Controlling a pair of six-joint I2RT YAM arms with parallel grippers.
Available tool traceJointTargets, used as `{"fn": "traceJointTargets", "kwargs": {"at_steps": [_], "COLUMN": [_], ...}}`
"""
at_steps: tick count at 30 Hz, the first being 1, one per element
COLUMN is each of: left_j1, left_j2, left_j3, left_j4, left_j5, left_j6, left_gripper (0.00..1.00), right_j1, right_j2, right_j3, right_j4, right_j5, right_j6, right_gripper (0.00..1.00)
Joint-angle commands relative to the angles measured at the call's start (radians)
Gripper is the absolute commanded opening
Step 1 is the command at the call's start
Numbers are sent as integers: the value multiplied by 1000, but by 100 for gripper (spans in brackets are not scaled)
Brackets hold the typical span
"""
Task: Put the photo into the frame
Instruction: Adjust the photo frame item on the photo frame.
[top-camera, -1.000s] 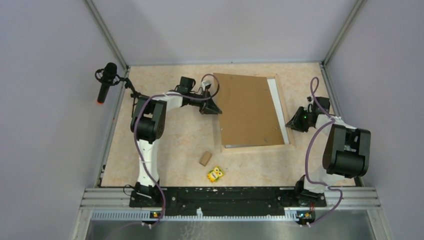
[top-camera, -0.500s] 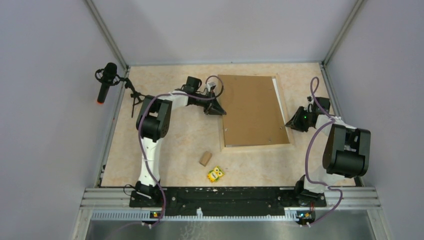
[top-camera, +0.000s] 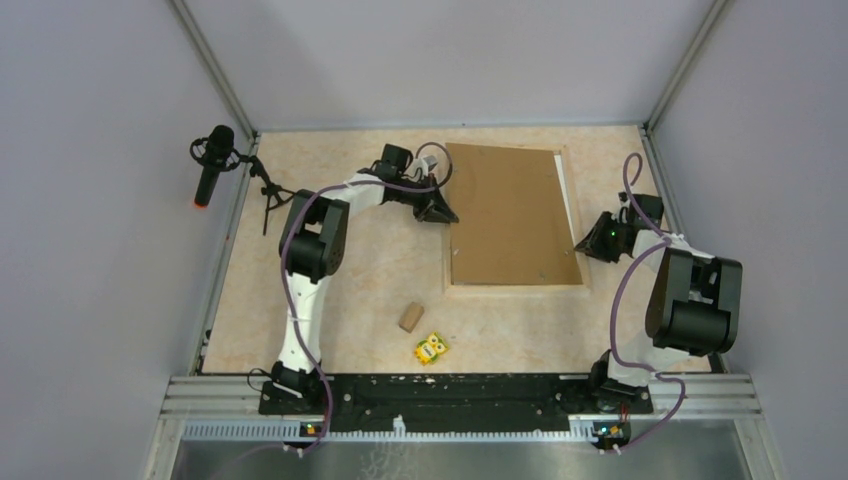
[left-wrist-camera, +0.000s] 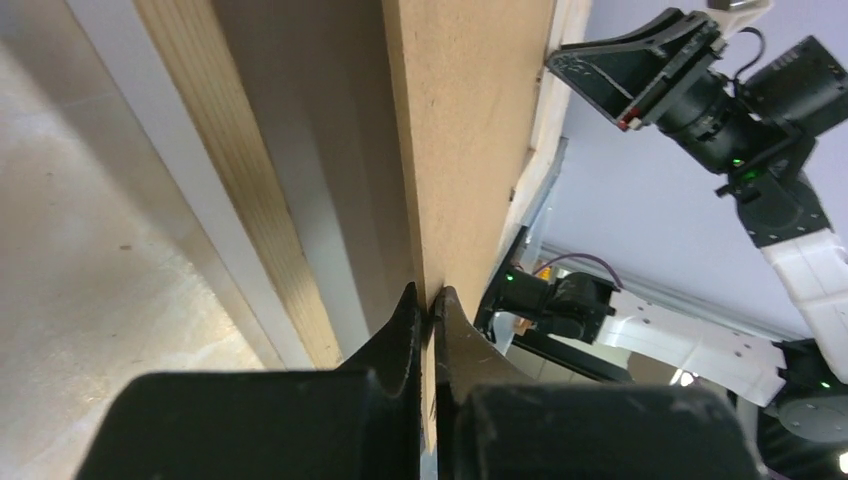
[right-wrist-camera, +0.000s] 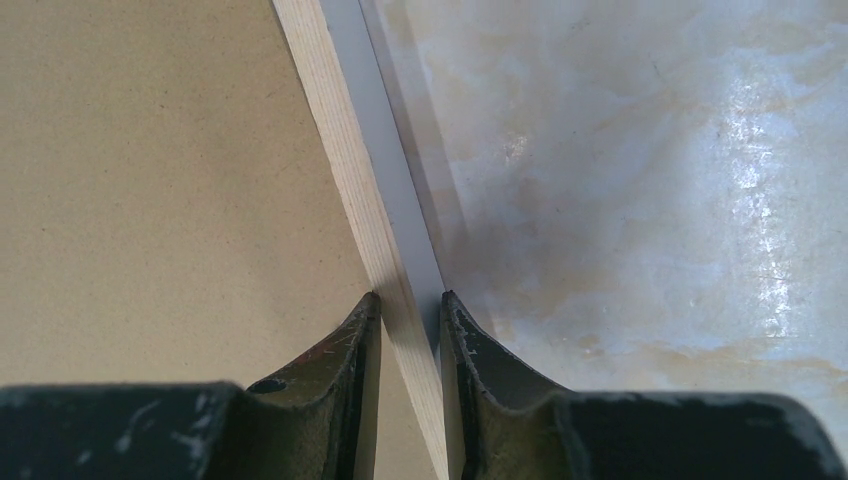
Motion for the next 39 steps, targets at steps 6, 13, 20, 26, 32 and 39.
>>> {"fn": "traceJointTargets", "kwargs": {"at_steps": [6,13,20,26,32,39], "left_j1": [-29,27,51,86,122,123], "left_j2": [15,83,95,32,-90,-152], "left_j3": [78,181,171,104,-151,-373], "left_j4": [-15,-189,-195,-269,-9,519], "left_j5": [20,116,166,159,196,165], "left_j6": [173,283,309,375,207,-128], "left_gripper": [0,0,0,0,14,31], "right_j1": [15,15,20,109,167,168], "right_j2": [18,21,22,9,-45,-17], "right_j3": [-12,-8,1,9,-12,26], "right_j4": [7,6,8,-3,2,-7], "right_j5": [-67,-63,-82,-106,-150,-167], "right_j6": [18,17,15,-2,50,63], "right_gripper": [10,9,6,4,8,11]}}
